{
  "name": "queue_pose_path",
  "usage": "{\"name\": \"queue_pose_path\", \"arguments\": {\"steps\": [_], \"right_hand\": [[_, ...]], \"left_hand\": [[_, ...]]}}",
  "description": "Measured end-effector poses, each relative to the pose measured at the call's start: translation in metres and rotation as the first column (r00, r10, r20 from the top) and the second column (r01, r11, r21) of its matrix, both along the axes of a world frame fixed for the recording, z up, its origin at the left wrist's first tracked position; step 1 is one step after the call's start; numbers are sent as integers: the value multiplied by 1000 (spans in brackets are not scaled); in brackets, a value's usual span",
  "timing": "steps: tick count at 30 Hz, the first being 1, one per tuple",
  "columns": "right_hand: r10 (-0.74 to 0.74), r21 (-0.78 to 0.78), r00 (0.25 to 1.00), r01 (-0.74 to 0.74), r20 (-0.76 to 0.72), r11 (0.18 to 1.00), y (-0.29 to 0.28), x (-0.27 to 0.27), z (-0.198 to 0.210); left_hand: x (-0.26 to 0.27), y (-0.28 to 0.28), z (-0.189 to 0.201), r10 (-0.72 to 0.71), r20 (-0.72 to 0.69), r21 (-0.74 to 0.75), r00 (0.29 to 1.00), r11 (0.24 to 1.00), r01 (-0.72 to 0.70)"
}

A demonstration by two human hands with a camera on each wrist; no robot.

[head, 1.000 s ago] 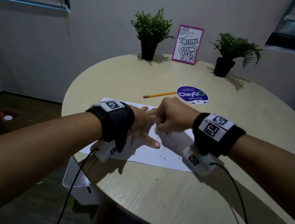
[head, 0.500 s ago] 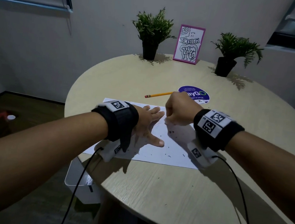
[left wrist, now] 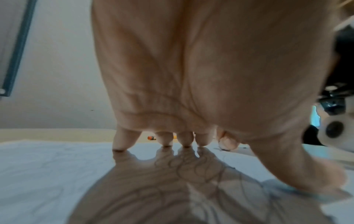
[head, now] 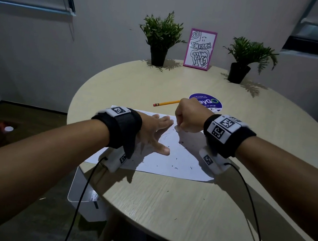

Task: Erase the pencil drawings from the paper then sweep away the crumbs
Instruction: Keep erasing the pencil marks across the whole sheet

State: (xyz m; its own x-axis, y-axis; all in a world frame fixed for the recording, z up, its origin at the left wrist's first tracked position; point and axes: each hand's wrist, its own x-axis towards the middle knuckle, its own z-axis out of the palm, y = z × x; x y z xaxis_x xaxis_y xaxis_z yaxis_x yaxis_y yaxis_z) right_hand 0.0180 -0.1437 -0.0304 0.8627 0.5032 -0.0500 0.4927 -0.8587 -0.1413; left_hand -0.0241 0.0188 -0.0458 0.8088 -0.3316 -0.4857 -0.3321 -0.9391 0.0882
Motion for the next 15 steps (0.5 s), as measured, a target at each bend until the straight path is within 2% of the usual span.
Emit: {"name": "queue_pose_path", "arguments": {"steps": [3,7,9,12,15], "right_hand": [[46,-18,999,-46,-7,999,-1,2,5],[85,-28,996,-84,30,996,6,-4,6],[156,-27,987,-155,27,988,11,-16,2],[278,11,959,-278,-55,961,16,-31,0],[174,28,983,-173,-53,985,10,-11,5]], "left_hand": [[4,7,0,-8,-3,-25,1000,1000,8],[4,5,-2,32,24,28,999,999,-32],[0,4,2,12,15,16,1000,1000,-12],[-5,5,6,17,6,-58,1000,998,-17],[-5,2,5,18,24,27,1000,999,-18]]}}
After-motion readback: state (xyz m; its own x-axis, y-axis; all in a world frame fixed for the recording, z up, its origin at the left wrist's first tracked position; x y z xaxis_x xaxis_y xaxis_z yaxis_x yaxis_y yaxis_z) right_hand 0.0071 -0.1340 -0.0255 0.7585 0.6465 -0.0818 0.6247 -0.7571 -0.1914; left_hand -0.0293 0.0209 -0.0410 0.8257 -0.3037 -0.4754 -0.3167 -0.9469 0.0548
